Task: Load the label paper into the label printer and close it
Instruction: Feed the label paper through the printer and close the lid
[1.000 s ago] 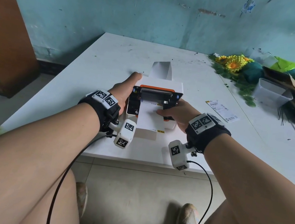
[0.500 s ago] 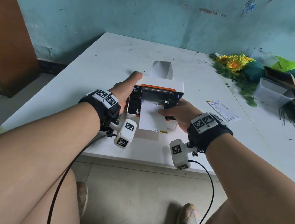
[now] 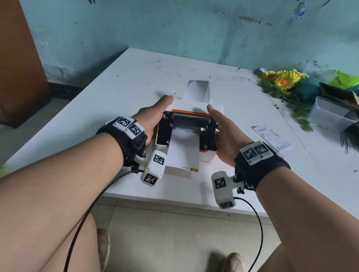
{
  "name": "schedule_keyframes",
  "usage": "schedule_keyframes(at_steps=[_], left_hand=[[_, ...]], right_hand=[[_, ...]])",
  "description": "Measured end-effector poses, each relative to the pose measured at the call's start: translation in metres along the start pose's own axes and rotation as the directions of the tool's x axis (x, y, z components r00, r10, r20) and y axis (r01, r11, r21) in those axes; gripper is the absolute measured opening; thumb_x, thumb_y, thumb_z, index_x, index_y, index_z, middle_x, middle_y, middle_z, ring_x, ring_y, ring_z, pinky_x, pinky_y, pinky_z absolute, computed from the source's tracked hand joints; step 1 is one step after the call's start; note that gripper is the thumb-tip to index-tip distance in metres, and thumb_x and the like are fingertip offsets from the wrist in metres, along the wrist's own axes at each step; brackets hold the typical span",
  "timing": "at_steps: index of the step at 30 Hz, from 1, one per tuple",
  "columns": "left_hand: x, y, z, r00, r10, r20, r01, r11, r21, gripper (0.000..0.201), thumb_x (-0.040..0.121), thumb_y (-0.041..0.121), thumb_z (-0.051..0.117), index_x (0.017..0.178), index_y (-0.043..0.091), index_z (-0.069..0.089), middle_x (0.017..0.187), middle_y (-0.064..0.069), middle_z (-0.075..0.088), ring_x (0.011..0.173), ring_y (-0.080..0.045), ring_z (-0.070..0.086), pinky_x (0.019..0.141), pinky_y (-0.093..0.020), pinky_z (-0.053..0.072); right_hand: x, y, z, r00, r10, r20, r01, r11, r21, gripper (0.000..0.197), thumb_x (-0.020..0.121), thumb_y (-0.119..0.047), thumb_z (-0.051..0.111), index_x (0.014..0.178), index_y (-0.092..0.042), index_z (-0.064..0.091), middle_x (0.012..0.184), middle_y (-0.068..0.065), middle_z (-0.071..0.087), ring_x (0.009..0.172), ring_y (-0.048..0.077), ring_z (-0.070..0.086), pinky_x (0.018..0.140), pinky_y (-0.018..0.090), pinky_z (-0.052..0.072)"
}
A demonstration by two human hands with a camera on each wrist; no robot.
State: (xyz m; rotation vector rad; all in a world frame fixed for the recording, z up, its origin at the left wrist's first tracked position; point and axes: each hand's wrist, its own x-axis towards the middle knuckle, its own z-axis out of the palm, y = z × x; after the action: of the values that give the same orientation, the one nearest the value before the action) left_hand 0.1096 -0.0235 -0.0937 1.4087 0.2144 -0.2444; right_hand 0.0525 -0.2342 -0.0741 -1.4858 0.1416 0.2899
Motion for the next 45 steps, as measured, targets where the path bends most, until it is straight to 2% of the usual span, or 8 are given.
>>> schedule_keyframes(at_steps=[16, 19, 27, 32, 37, 40, 43, 45], left_hand=[[-0.008, -0.004, -0.006, 0.981, -0.044, -0.191, 0.037, 0.999, -0.040, 0.107, 0.021, 0.079, 0.096, 0.107, 0.018, 0.078, 0.109, -0.005, 0.084, 0.106, -0.028, 0.079, 0.102, -0.052, 0.062], [-0.018, 0.001, -0.008, 0.989, -0.056, -0.140, 0.050, 0.998, -0.046, 0.085, 0.046, 0.069, 0.100, 0.111, 0.019, 0.078, 0.108, -0.004, 0.084, 0.105, -0.025, 0.080, 0.102, -0.045, 0.062], [-0.022, 0.008, -0.010, 0.993, -0.066, -0.099, 0.062, 0.997, -0.040, 0.072, 0.069, 0.059, 0.098, 0.124, 0.019, 0.073, 0.116, -0.010, 0.082, 0.103, -0.028, 0.080, 0.083, -0.041, 0.063], [-0.025, 0.011, -0.008, 0.995, -0.070, -0.072, 0.067, 0.997, -0.038, 0.054, 0.079, 0.053, 0.094, 0.120, 0.023, 0.075, 0.116, -0.010, 0.081, 0.092, -0.023, 0.081, 0.053, -0.030, 0.061], [-0.031, 0.013, -0.008, 0.997, -0.067, -0.035, 0.066, 0.997, -0.047, 0.041, 0.087, 0.042, 0.090, 0.116, 0.018, 0.073, 0.109, -0.013, 0.079, 0.055, -0.017, 0.079, 0.040, -0.032, 0.058], [-0.030, 0.011, -0.009, 0.999, -0.043, -0.028, 0.042, 0.999, -0.032, 0.050, 0.087, 0.045, 0.089, 0.126, 0.018, 0.072, 0.114, -0.011, 0.079, 0.072, -0.019, 0.083, 0.056, -0.037, 0.065], [-0.030, 0.011, -0.010, 0.998, -0.032, -0.052, 0.033, 0.999, 0.005, 0.060, 0.084, 0.054, 0.090, 0.128, 0.019, 0.069, 0.121, -0.009, 0.080, 0.112, -0.028, 0.077, 0.097, -0.053, 0.062], [-0.033, 0.011, -0.009, 0.999, -0.016, -0.048, 0.016, 1.000, 0.005, 0.054, 0.087, 0.051, 0.087, 0.122, 0.016, 0.068, 0.124, -0.010, 0.078, 0.115, -0.030, 0.076, 0.093, -0.050, 0.064]], right_hand=[[-0.039, -0.007, 0.005, 0.913, 0.240, -0.329, -0.285, 0.954, -0.095, 0.042, 0.088, -0.066, 0.070, 0.089, -0.026, 0.056, 0.111, 0.006, 0.060, 0.098, 0.022, 0.059, 0.106, 0.049, 0.052], [-0.048, -0.001, 0.006, 0.901, 0.265, -0.344, -0.333, 0.930, -0.156, 0.040, 0.089, -0.060, 0.075, 0.095, -0.024, 0.058, 0.105, 0.003, 0.060, 0.089, 0.020, 0.061, 0.094, 0.043, 0.056], [-0.049, 0.006, 0.016, 0.939, 0.289, -0.186, -0.334, 0.894, -0.299, 0.025, 0.093, -0.024, 0.081, 0.114, -0.010, 0.075, 0.115, 0.012, 0.081, 0.077, 0.021, 0.075, 0.055, 0.022, 0.057], [-0.039, 0.008, 0.017, 0.937, 0.284, -0.202, -0.338, 0.881, -0.332, 0.010, 0.095, -0.015, 0.079, 0.097, -0.015, 0.069, 0.119, 0.005, 0.081, 0.090, 0.020, 0.075, 0.071, 0.031, 0.051], [-0.042, 0.004, 0.011, 0.943, 0.270, -0.194, -0.322, 0.889, -0.325, 0.011, 0.095, -0.016, 0.079, 0.092, -0.017, 0.069, 0.082, -0.003, 0.082, 0.076, 0.015, 0.076, 0.072, 0.031, 0.052], [-0.045, 0.002, 0.006, 0.944, 0.243, -0.221, -0.309, 0.885, -0.347, 0.011, 0.092, -0.018, 0.082, 0.091, -0.017, 0.071, 0.107, 0.004, 0.083, 0.086, 0.018, 0.077, 0.074, 0.032, 0.053], [-0.046, 0.004, 0.002, 0.943, 0.228, -0.241, -0.303, 0.889, -0.344, 0.011, 0.091, -0.019, 0.083, 0.089, -0.017, 0.072, 0.117, 0.007, 0.082, 0.106, 0.023, 0.079, 0.076, 0.033, 0.053], [-0.045, 0.005, 0.001, 0.944, 0.226, -0.242, -0.300, 0.894, -0.334, 0.010, 0.090, -0.019, 0.084, 0.091, -0.017, 0.074, 0.115, 0.006, 0.083, 0.112, 0.023, 0.078, 0.074, 0.032, 0.053]])
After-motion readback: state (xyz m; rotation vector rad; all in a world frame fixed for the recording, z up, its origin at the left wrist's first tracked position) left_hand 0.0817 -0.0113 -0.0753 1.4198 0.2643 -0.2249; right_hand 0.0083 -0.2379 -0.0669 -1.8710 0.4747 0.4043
